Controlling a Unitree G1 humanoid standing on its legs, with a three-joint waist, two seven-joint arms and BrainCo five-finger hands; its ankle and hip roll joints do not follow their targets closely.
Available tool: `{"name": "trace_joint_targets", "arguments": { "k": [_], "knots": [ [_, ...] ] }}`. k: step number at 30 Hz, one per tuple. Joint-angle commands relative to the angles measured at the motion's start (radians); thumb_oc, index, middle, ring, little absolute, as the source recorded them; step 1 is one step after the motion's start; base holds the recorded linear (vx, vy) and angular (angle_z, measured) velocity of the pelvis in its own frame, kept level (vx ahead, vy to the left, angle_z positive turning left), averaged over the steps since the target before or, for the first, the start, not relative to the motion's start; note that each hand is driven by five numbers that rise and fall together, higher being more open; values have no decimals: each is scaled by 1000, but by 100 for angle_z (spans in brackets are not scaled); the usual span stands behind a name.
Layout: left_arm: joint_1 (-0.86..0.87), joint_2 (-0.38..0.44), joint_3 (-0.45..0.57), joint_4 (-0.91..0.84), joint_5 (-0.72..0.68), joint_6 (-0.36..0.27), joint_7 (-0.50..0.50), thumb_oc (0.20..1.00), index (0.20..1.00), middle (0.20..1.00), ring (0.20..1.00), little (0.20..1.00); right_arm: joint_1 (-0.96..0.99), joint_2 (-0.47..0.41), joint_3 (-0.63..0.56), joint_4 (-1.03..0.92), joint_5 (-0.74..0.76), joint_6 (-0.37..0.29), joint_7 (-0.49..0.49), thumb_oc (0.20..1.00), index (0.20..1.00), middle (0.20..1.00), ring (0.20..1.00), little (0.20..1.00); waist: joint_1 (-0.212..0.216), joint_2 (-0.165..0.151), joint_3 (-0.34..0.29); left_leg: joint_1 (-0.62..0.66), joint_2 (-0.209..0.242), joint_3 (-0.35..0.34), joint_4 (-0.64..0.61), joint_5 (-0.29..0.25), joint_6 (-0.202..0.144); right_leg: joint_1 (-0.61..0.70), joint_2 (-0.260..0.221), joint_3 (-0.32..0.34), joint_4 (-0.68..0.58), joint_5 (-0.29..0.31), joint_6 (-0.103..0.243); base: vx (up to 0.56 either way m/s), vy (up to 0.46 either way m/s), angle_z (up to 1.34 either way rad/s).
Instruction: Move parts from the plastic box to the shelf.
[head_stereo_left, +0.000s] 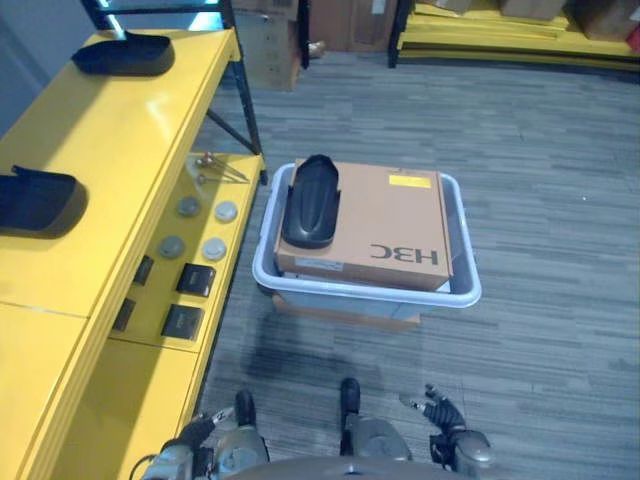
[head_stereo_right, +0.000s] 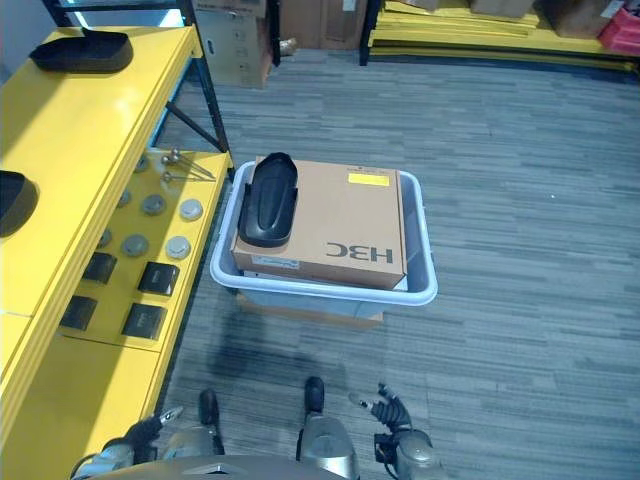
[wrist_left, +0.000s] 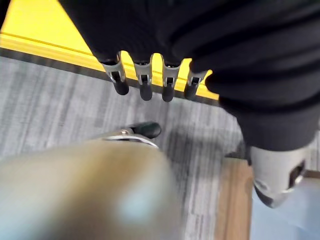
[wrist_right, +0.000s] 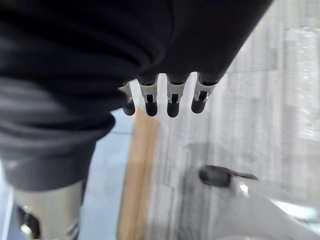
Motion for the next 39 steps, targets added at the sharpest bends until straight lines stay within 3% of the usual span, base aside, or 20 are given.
{"name": "trace_joint_targets", "arguments": {
  "k": [1,5,8,11,14,17,19,23,29,33,34,36,37,38,39],
  "knots": [
    [2,-18,-73,0,67,-28,-18,1000,1000,1000,1000,1000,-67,-49,-1,-147,-57,-125,-167,1000,1000,1000,1000,1000,23,1,4,11,-35,-19,78,10,50,57,-85,39,12,-25,97,82,102,-60],
    [26,7,-74,-12,39,-37,-23,1000,1000,1000,1000,1000,-92,-105,-32,-405,-102,-117,-256,1000,1000,1000,1000,1000,8,-2,13,28,-61,-12,103,-35,72,41,-93,45,17,-22,100,140,126,-23],
    [50,24,-13,-25,-83,-45,-50,1000,1000,1000,1000,1000,-134,-150,-65,-597,-156,-41,-305,1000,1000,1000,1000,1000,9,-1,20,42,-78,-3,110,-61,88,31,-92,49,19,-23,102,151,102,2],
    [31,32,-11,-37,-92,-60,-70,1000,1000,1000,1000,1000,-242,-215,-78,-612,-139,2,-318,1000,1000,1000,1000,1000,29,1,49,10,-91,-10,134,-71,89,8,-95,45,23,-22,98,12,77,-12],
    [-12,35,-34,-35,-108,-64,-89,1000,1000,1000,1000,1000,-429,-274,-51,-546,-122,67,-324,1000,1000,1000,1000,1000,57,7,89,-44,-102,-27,174,-76,85,-23,-102,37,36,-23,91,-121,49,5],
    [-63,41,-84,-29,-82,-71,-104,1000,1000,1000,1000,1000,-694,-347,-1,-377,-80,77,-354,1000,1000,1000,1000,1000,110,11,152,-131,-112,-58,250,-82,84,-72,-117,11,86,-33,78,-135,-19,17],
    [-79,47,-99,-30,-72,-68,-111,1000,1000,1000,1000,1000,-765,-366,19,-331,-83,78,-372,1000,1000,1000,1000,1000,123,13,171,-159,-110,-66,272,-82,85,-94,-122,3,106,-35,75,-74,-28,29],
    [-95,64,-153,-50,-65,-52,-125,1000,1000,1000,1000,1000,-962,-442,100,-244,-71,143,-386,1000,1000,1000,1000,1000,158,25,224,-236,-123,-98,338,-89,97,-165,-132,-12,181,-50,66,-64,-25,17],
    [-104,88,-165,-51,-114,-54,-131,1000,1000,1000,1000,1000,-1083,-457,192,-123,-75,270,-338,1000,1000,1000,1000,1000,185,46,263,-280,-145,-121,374,-95,111,-222,-150,-20,254,-70,61,-6,17,10],
    [-103,100,-174,-68,-140,-88,-148,1000,1000,1000,1000,1000,-1103,-442,237,-23,-104,329,-344,1000,1000,1000,1000,1000,198,61,271,-288,-150,-123,357,-84,115,-238,-155,-23,272,-76,61,-5,24,8],
    [-107,106,-179,-79,-151,-93,-160,1000,1000,1000,1000,1000,-1106,-433,246,-8,-144,378,-341,1000,1000,1000,1000,1000,200,66,271,-289,-153,-123,347,-80,117,-242,-156,-23,273,-76,61,-7,32,10],
    [-110,107,-185,-90,-149,-98,-169,1000,1000,1000,1000,1000,-1103,-422,260,9,-157,412,-334,1000,1000,1000,1000,1000,202,70,271,-283,-154,-123,335,-77,117,-239,-157,-26,270,-76,62,-6,39,7],
    [-110,108,-188,-95,-144,-103,-176,1000,1000,1000,1000,1000,-1102,-420,266,17,-165,443,-313,1000,1000,1000,1000,1000,204,72,271,-279,-155,-122,327,-75,117,-236,-159,-28,267,-76,62,-8,56,4],
    [-112,107,-197,-112,-142,-93,-188,1000,1000,1000,1000,1000,-1092,-403,285,44,-150,498,-216,1000,1000,1000,1000,1000,207,75,271,-268,-156,-118,311,-72,118,-229,-164,-33,258,-72,64,-11,53,4],
    [-115,106,-202,-116,-141,-84,-195,1000,1000,1000,1000,1000,-1092,-394,298,67,-158,516,-167,542,542,542,542,542,210,77,271,-263,-156,-117,305,-70,117,-225,-167,-35,255,-71,65,-9,45,3]
  ]
}}
